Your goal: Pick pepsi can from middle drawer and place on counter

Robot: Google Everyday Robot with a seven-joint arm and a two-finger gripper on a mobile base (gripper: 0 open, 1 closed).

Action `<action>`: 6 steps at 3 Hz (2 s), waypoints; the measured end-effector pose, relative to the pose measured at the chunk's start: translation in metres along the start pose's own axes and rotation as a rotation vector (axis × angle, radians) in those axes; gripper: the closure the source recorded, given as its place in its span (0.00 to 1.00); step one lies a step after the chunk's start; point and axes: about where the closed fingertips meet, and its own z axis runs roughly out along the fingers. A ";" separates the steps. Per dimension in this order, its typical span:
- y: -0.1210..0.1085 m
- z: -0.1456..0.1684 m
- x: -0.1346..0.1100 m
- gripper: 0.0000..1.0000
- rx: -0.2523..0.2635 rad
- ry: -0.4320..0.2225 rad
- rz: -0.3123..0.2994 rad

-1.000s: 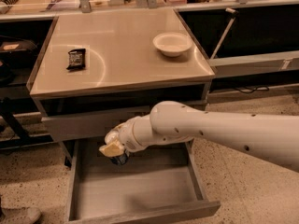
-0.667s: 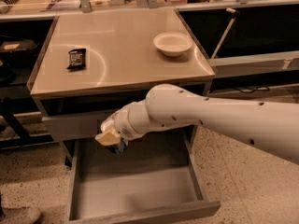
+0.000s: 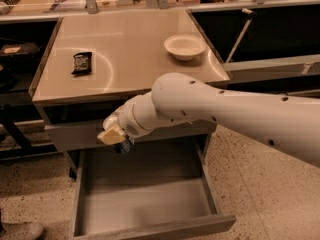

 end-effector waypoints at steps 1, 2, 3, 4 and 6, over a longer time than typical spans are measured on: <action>-0.010 -0.016 -0.014 1.00 0.022 -0.015 -0.010; -0.038 -0.056 -0.051 1.00 0.075 -0.040 -0.036; -0.066 -0.083 -0.080 1.00 0.105 -0.050 -0.052; -0.102 -0.085 -0.107 1.00 0.107 -0.046 -0.058; -0.171 -0.071 -0.151 1.00 0.088 -0.073 -0.078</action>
Offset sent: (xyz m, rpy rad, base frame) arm 0.0627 -0.0419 0.1509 0.0350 -0.1597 -0.0681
